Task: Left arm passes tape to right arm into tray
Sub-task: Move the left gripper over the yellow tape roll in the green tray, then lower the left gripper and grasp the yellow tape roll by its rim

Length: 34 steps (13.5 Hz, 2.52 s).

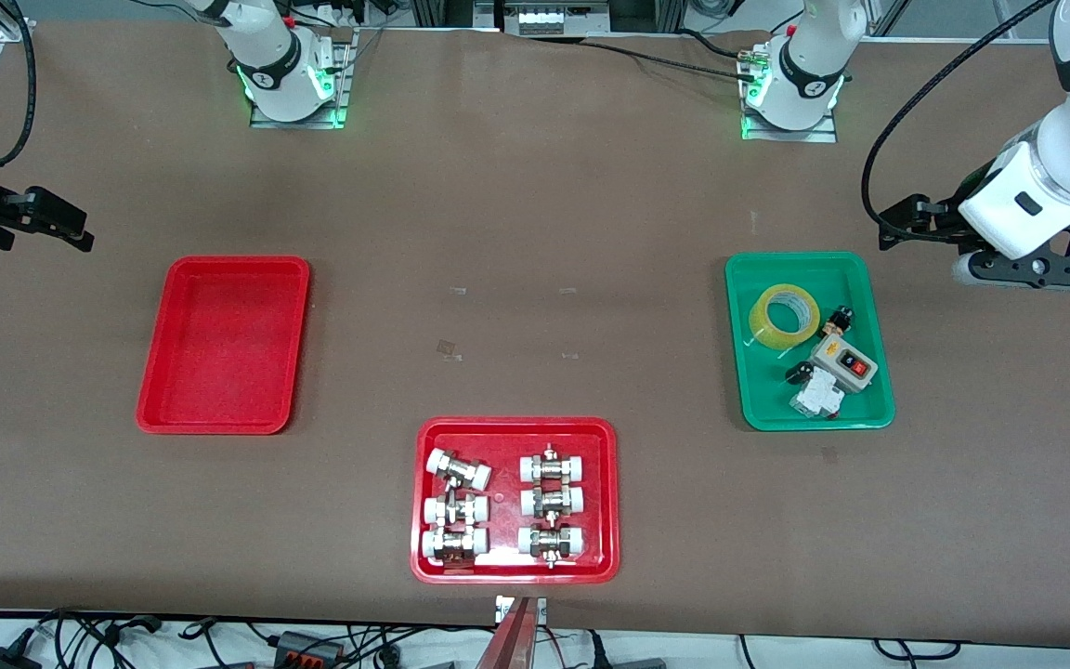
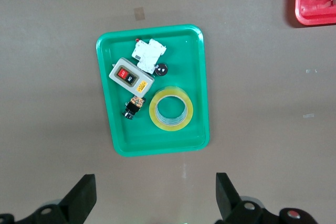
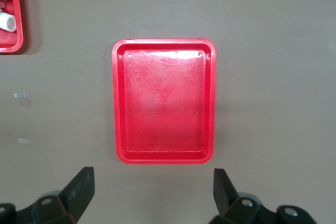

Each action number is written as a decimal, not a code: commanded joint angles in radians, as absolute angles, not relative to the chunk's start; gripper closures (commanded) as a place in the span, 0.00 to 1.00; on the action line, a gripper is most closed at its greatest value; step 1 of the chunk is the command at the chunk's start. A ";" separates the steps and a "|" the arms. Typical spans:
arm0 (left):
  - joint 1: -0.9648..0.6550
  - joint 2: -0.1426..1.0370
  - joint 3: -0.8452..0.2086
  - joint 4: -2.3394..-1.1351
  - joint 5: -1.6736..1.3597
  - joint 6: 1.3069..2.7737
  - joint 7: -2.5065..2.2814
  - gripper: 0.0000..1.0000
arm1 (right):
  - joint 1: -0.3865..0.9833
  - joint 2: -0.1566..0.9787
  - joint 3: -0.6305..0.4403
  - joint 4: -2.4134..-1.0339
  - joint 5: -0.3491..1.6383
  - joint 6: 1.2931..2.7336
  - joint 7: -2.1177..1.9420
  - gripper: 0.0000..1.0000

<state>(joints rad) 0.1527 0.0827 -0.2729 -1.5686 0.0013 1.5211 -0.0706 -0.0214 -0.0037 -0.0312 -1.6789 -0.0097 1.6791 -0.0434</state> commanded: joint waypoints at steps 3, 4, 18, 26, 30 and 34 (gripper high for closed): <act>0.163 0.060 -0.275 -1.586 -0.014 1.517 -0.061 0.00 | -0.021 -0.021 -0.034 -1.675 0.000 1.663 -0.057 0.00; 0.161 0.061 -0.275 -1.588 -0.015 1.519 -0.057 0.00 | -0.020 -0.020 -0.034 -1.675 0.000 1.663 -0.057 0.00; 0.186 0.210 -0.276 -1.954 -0.003 1.969 -0.058 0.00 | -0.021 -0.002 -0.034 -1.674 0.003 1.669 -0.057 0.00; 0.255 0.241 -0.275 -2.273 -0.005 2.329 -0.071 0.00 | -0.023 0.005 -0.034 -1.675 0.005 1.674 -0.057 0.00; 0.259 0.279 -0.276 -2.272 -0.005 2.356 -0.095 0.00 | -0.023 0.011 -0.034 -1.675 0.005 1.674 -0.057 0.00; 0.244 0.299 -0.278 -2.272 -0.005 2.362 -0.175 0.01 | -0.025 0.011 -0.034 -1.675 0.006 1.674 -0.057 0.00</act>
